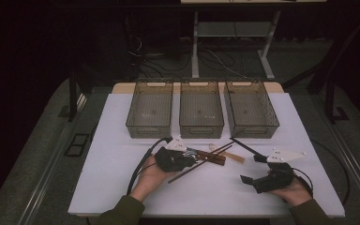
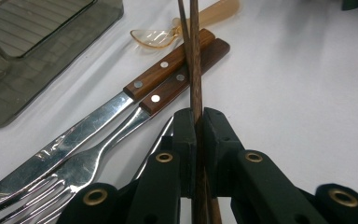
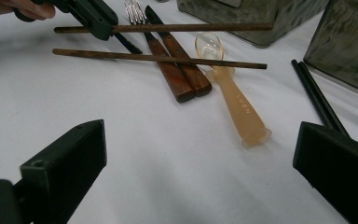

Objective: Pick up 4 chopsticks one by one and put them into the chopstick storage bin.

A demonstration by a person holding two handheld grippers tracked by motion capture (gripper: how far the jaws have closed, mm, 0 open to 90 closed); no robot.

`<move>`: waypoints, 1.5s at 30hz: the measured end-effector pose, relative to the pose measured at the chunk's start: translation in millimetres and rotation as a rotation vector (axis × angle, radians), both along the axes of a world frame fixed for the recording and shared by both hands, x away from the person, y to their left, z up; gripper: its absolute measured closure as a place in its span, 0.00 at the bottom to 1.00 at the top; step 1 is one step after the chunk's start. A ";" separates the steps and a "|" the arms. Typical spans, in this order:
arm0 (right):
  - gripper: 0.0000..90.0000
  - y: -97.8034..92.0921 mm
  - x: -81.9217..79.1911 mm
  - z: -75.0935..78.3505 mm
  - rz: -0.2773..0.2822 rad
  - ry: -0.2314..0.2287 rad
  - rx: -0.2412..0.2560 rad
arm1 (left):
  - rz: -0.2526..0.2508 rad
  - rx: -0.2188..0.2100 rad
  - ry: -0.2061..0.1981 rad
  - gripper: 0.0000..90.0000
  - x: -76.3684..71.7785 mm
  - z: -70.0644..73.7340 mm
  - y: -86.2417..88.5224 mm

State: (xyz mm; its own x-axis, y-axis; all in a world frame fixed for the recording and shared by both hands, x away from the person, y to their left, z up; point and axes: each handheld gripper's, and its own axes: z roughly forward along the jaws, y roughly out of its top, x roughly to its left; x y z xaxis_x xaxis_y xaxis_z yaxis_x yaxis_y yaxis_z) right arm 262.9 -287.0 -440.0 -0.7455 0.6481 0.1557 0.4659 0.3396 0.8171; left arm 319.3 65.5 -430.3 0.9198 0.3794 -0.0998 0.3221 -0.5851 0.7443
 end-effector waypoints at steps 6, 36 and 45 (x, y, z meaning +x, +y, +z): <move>0.03 -0.1 -0.4 0.3 -0.002 0.000 0.000 | -0.008 -0.004 0.010 0.93 -3.7 3.6 3.6; 0.03 0.0 -0.4 0.3 0.000 0.000 -0.002 | 0.037 -0.081 0.005 0.93 -2.4 26.8 45.0; 0.03 0.4 0.2 -0.4 0.000 0.000 -0.004 | 0.095 -0.114 -0.007 0.93 4.0 32.7 66.3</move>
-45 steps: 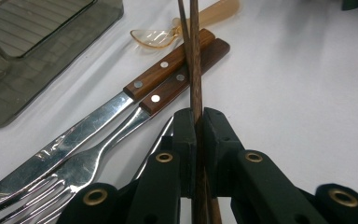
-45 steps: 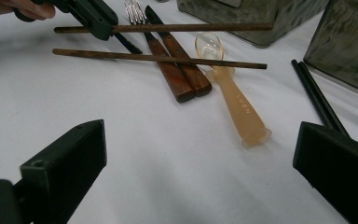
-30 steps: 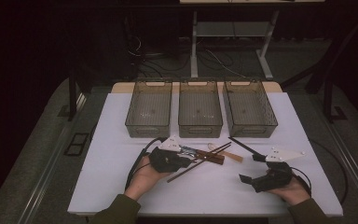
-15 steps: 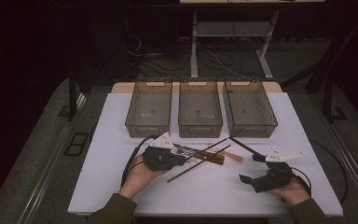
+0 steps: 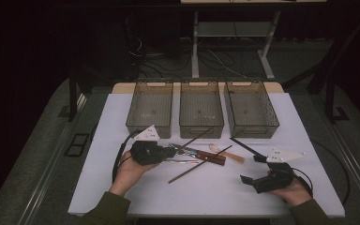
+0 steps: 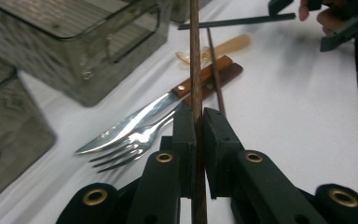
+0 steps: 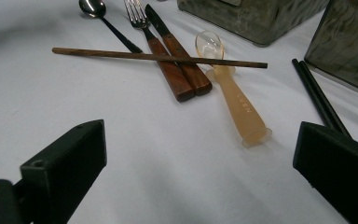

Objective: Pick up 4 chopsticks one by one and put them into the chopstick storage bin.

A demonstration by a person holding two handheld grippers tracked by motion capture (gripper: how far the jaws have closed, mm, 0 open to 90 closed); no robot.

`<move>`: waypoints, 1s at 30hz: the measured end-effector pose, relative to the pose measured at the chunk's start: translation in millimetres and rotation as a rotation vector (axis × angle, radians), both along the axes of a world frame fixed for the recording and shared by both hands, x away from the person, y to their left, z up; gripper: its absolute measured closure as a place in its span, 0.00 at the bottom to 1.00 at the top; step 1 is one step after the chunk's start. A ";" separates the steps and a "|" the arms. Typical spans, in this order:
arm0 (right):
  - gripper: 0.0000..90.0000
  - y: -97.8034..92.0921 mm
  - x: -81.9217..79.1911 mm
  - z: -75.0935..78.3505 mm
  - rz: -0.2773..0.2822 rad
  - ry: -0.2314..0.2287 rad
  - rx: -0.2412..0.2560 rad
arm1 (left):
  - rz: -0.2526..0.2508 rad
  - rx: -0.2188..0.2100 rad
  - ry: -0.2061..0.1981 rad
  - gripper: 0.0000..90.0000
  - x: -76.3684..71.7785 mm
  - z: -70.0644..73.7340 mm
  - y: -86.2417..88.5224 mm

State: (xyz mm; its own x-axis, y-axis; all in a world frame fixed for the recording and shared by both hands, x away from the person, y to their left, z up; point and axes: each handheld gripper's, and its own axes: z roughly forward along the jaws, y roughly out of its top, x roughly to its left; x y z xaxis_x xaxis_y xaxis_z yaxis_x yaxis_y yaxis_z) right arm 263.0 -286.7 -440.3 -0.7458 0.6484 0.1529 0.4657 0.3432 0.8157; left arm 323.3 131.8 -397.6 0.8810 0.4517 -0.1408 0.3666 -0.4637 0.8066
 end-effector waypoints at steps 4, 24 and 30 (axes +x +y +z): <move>0.03 0.4 0.0 -0.2 0.000 0.002 0.000 | 0.022 -0.004 -0.003 0.93 2.7 1.4 6.3; 0.03 1.6 1.1 -1.2 0.002 0.007 -0.001 | 0.152 -0.038 -0.024 0.93 22.1 11.8 38.8; 0.03 1.7 0.7 -0.9 0.004 0.007 0.005 | 0.183 -0.045 -0.025 0.93 34.3 17.8 44.8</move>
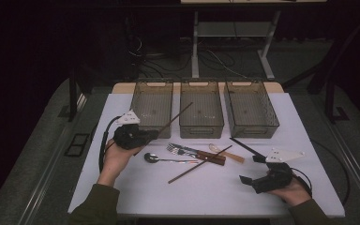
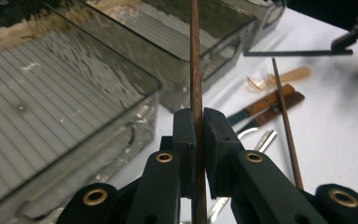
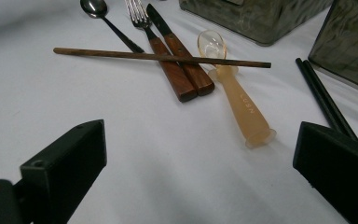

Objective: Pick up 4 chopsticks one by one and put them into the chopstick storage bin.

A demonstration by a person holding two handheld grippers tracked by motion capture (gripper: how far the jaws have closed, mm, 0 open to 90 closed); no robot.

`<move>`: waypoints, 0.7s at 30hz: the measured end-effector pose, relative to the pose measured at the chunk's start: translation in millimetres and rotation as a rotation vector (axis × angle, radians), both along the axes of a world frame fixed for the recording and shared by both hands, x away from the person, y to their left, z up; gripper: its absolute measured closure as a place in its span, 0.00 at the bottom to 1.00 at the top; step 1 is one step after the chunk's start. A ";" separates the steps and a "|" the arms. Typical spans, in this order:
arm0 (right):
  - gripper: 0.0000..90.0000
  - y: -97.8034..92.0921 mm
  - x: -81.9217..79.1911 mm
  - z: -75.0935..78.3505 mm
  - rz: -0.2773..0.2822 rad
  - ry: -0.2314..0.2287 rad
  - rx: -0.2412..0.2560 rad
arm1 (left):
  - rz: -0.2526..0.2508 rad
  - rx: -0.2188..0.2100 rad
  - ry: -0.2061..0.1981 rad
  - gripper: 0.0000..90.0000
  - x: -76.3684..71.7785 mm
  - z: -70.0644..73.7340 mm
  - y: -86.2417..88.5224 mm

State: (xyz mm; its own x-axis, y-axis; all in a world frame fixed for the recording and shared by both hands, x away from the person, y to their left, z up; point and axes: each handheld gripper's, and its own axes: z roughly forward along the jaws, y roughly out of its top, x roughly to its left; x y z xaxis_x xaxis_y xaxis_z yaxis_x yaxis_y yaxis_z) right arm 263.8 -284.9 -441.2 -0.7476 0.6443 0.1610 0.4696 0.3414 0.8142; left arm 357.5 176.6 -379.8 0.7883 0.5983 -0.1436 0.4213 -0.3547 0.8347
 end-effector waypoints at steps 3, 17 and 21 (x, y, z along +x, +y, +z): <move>0.03 -0.4 -0.1 0.4 -0.005 0.000 0.004 | 0.015 0.000 -0.003 0.93 7.2 3.1 1.0; 0.03 -0.3 -0.3 0.9 -0.007 -0.008 0.007 | 0.102 -0.019 -0.007 0.93 44.6 25.4 5.2; 0.03 -0.1 -0.8 1.1 -0.009 -0.005 0.006 | 0.130 -0.010 -0.007 0.93 54.9 28.5 3.3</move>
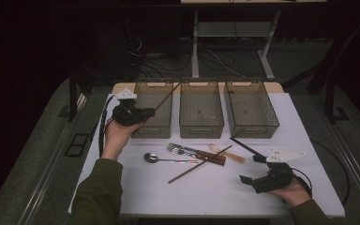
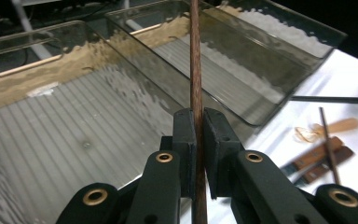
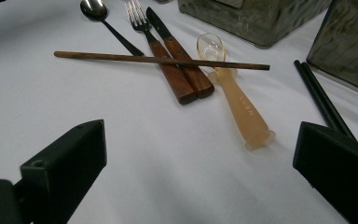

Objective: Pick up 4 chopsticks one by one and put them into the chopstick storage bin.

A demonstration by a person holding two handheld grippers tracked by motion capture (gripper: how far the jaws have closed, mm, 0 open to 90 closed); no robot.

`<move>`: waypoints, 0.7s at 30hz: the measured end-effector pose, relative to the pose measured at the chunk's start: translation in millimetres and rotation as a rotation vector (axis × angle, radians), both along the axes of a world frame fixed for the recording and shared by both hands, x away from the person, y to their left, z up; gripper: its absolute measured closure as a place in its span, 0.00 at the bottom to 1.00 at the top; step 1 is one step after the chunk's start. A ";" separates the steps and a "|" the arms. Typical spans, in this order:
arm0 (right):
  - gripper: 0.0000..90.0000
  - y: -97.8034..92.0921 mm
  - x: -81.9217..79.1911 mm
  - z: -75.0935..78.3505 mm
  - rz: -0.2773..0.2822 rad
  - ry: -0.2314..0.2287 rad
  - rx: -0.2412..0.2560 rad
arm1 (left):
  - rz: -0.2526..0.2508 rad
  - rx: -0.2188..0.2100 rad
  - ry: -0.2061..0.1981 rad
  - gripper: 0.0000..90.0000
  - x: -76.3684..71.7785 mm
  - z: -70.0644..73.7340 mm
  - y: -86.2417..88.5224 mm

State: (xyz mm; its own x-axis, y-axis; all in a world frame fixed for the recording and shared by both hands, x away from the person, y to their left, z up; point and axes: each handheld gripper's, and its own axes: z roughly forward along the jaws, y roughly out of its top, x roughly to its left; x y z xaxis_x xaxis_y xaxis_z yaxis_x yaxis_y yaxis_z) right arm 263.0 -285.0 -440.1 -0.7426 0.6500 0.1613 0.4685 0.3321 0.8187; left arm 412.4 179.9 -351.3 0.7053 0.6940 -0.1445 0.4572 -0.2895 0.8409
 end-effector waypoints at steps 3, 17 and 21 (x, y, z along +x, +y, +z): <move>0.03 -0.1 -0.2 0.2 -0.001 0.001 0.002 | 0.025 0.013 -0.001 0.93 7.6 0.3 -0.7; 0.03 -0.3 -0.4 0.1 -0.002 0.004 0.001 | 0.244 0.050 0.001 0.93 39.6 -8.0 4.5; 0.03 -0.4 -0.2 0.1 -0.001 0.001 0.002 | 0.287 0.060 0.032 0.93 46.1 -15.9 5.8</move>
